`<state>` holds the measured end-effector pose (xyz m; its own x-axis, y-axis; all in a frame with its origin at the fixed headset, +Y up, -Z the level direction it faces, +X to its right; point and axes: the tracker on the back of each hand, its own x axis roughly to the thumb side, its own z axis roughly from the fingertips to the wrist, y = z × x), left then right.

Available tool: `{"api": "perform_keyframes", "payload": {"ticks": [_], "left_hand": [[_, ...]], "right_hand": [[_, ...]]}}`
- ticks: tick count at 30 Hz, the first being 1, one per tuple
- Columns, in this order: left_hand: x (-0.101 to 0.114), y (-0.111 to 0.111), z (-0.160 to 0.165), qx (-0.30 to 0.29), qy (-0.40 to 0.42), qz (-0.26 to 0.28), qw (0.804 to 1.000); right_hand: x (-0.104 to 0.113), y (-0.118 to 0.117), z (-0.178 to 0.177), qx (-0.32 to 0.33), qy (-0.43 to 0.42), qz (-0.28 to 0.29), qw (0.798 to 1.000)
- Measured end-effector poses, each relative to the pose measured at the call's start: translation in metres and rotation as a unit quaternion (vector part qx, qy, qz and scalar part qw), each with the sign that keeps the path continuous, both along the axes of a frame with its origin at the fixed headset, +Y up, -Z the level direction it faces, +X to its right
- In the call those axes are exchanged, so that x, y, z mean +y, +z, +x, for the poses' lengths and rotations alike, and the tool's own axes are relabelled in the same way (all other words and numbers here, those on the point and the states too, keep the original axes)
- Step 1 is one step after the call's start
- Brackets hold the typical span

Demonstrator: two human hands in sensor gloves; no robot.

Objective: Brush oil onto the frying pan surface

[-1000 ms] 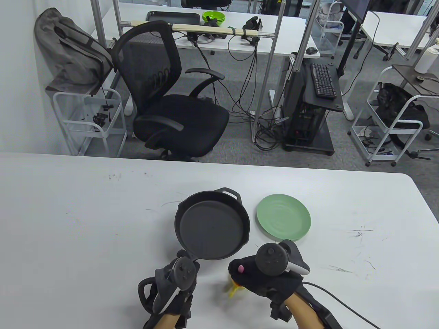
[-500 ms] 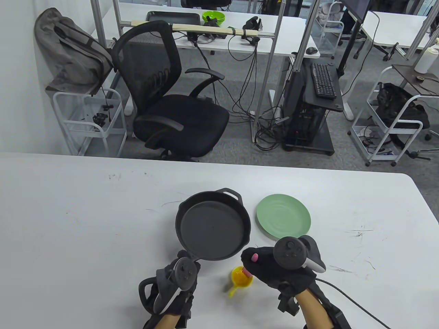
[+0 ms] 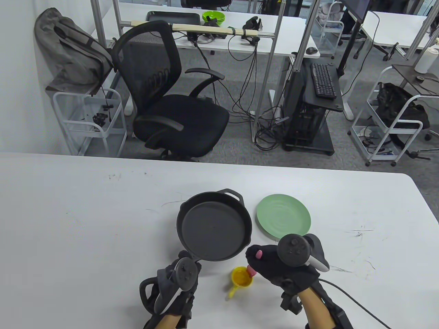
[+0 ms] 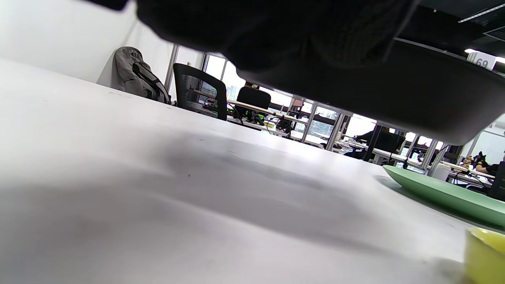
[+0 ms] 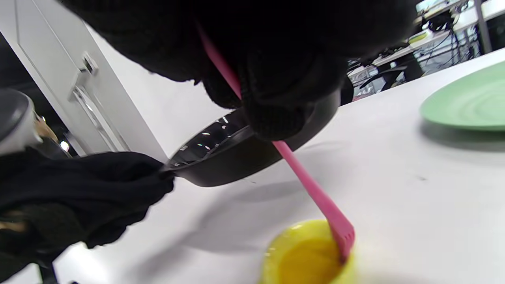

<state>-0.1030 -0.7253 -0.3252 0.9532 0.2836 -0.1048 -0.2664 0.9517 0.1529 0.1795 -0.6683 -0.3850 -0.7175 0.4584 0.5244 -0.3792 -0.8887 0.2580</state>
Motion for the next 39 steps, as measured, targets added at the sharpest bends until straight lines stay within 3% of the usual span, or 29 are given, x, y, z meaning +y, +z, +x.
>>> {"api": "perform_keyframes", "payload": {"ticks": [4, 8, 14, 20, 26, 30, 39], "left_hand": [[0.0, 0.0, 0.002, -0.005, 0.002, -0.001, 1.0], [0.0, 0.002, 0.011, -0.02, 0.002, 0.0, 1.0], [-0.001, 0.008, 0.04, -0.067, -0.008, -0.005, 0.998], [-0.004, 0.017, 0.071, -0.125, -0.024, -0.01, 0.992], [-0.004, 0.027, 0.093, -0.169, -0.046, -0.007, 0.984], [-0.003, 0.03, 0.097, -0.178, -0.057, 0.003, 0.982], [0.0, 0.029, 0.093, -0.169, -0.059, 0.003, 0.984]], "right_hand": [[0.012, 0.001, 0.012, 0.009, -0.078, -0.011, 0.997], [0.031, 0.005, 0.037, 0.007, -0.215, -0.002, 0.977], [0.033, 0.006, 0.061, -0.08, -0.321, 0.049, 0.942], [0.02, -0.002, 0.056, -0.128, -0.302, 0.049, 0.943], [0.005, -0.01, 0.044, -0.138, -0.275, -0.017, 0.951], [-0.004, -0.013, 0.036, -0.142, -0.263, -0.032, 0.954], [-0.007, -0.014, 0.041, -0.223, -0.174, -0.018, 0.959]]}}
